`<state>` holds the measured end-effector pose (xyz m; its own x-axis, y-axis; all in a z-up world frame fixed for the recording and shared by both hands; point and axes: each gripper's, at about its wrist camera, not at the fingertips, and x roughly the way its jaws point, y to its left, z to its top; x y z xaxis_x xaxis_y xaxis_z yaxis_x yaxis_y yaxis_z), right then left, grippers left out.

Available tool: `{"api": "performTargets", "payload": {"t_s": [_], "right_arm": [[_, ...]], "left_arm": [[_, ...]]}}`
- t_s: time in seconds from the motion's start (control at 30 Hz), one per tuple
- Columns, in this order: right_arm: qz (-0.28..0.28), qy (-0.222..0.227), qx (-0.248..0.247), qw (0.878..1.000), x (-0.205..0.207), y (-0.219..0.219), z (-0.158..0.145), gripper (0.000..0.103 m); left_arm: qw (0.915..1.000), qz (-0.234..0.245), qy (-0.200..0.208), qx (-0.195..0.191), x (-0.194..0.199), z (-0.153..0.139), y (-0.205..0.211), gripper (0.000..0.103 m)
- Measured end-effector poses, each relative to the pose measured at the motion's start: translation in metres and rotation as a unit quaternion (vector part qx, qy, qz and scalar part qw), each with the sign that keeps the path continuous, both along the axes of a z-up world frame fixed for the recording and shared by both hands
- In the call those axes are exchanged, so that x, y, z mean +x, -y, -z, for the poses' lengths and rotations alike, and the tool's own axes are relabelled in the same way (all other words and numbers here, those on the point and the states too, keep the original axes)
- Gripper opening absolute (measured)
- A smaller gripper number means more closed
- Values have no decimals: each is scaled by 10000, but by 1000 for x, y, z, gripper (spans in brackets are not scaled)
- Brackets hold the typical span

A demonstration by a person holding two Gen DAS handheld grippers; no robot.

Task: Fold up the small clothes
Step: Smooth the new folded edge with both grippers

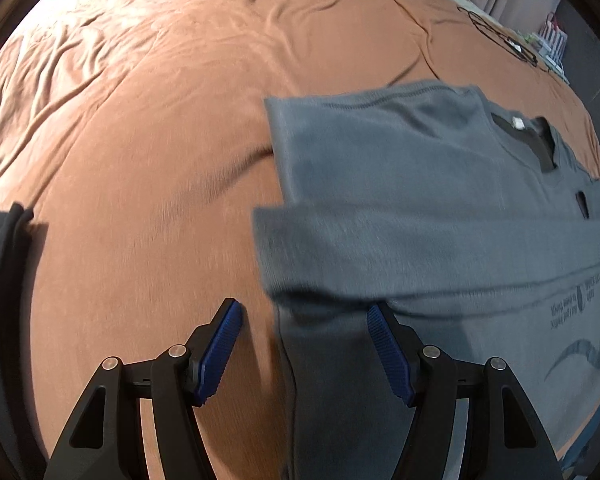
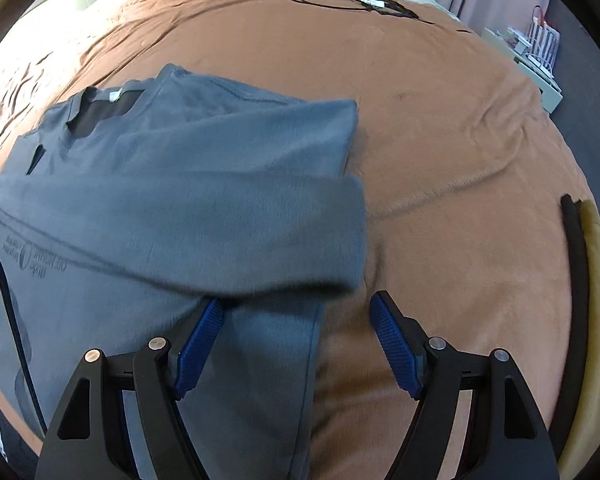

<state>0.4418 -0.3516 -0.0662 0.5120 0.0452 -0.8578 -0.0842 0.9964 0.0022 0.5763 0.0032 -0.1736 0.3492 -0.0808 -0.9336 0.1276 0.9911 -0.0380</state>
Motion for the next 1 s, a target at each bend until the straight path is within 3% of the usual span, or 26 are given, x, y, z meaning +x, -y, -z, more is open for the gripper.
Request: {"api": "performTargets", "payload": {"t_s": [0.23, 0.47, 0.6, 0.77, 0.87, 0.93, 1.0], "right_arm": [[238, 155, -14, 9996, 41, 4, 4, 74], [559, 340, 174, 9977, 73, 16, 9, 73], [849, 392, 391, 9949, 85, 26, 10, 58], [726, 455, 966, 9916, 81, 38, 12, 56], [581, 454, 1016, 9921, 78, 40, 18, 56], [556, 465, 1000, 9923, 78, 43, 21, 55], [531, 438, 1002, 9926, 82, 44, 24, 44]], "left_arm": [[9999, -36, 94, -123, 35, 0, 0, 68], [9978, -365, 255, -498, 63, -1, -7, 65], [9957, -513, 298, -713, 70, -4, -13, 52], [9892, -448, 254, -1370, 68, -3, -28, 52], [9841, -409, 298, -1704, 62, -2, -36, 52], [9837, -378, 316, -1730, 61, -1, -37, 52], [9853, -333, 341, -1641, 61, -1, -33, 48]]}}
